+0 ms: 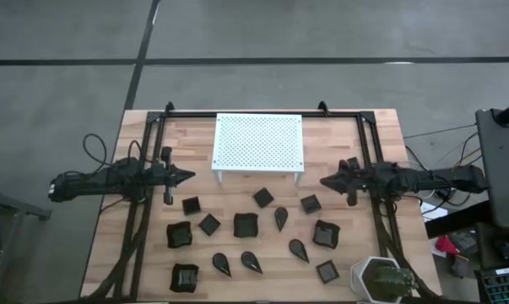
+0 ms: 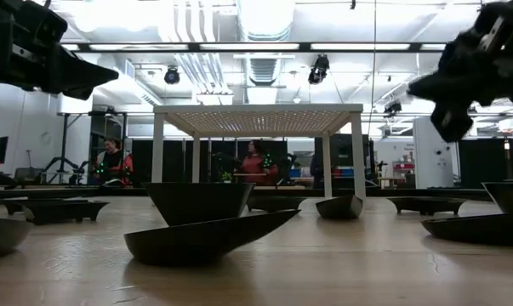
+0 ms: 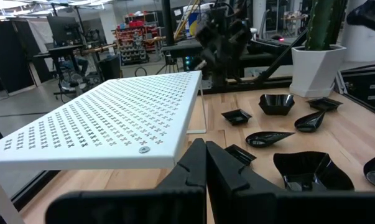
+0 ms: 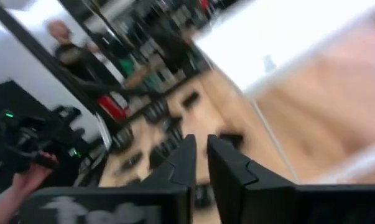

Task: Pick & Place Mini shaped plates
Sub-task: Put the square plate on the shelf

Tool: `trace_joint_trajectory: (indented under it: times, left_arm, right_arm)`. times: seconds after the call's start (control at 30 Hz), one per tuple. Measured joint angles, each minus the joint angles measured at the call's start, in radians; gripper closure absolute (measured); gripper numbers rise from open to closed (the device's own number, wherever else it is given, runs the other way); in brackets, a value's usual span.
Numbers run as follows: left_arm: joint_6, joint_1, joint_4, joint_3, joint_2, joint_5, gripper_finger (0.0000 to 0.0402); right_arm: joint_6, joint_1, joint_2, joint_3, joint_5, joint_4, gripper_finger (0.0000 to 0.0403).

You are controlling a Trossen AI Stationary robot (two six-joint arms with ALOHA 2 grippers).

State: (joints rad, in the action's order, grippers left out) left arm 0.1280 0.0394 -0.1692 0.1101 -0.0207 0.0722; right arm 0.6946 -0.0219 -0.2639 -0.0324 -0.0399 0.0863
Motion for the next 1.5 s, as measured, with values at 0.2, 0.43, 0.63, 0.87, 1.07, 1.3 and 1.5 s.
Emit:
trace_joint_trajectory:
  times: [0.2,0.43,0.63,0.87,1.07,1.3,1.5]
  left_arm:
    - [-0.001,0.0,0.005,0.0,0.0,0.0,0.0401]
    - [-0.079,0.0,0.091,0.0,0.0,0.006,0.0401]
    - [-0.123,0.0,0.106,0.0,0.0,0.005,0.0401]
    - [-0.144,0.0,0.109,0.0,0.0,0.004,0.0401]
    - [-0.158,0.0,0.109,0.0,0.0,0.003,0.0401]
    - [-0.184,0.0,0.109,0.0,-0.001,0.0,0.0401]
    - [-0.185,0.0,0.109,0.0,-0.002,0.001,0.0401]
  right_arm:
    - [0.174,0.0,-0.202,-0.115,0.039,-0.206,0.0321]
    - [0.232,0.0,-0.411,-0.299,0.051,-0.482,0.033]
    - [0.249,0.0,-0.565,-0.395,0.041,-0.575,0.0343]
    - [0.286,0.0,-0.711,-0.405,0.047,-0.58,0.0343]
    - [0.32,0.0,-0.792,-0.403,0.071,-0.572,0.034]
    - [0.32,-0.005,-0.85,-0.402,0.072,-0.501,0.0337]
    - [0.318,-0.007,-0.876,-0.399,0.074,-0.483,0.0342]
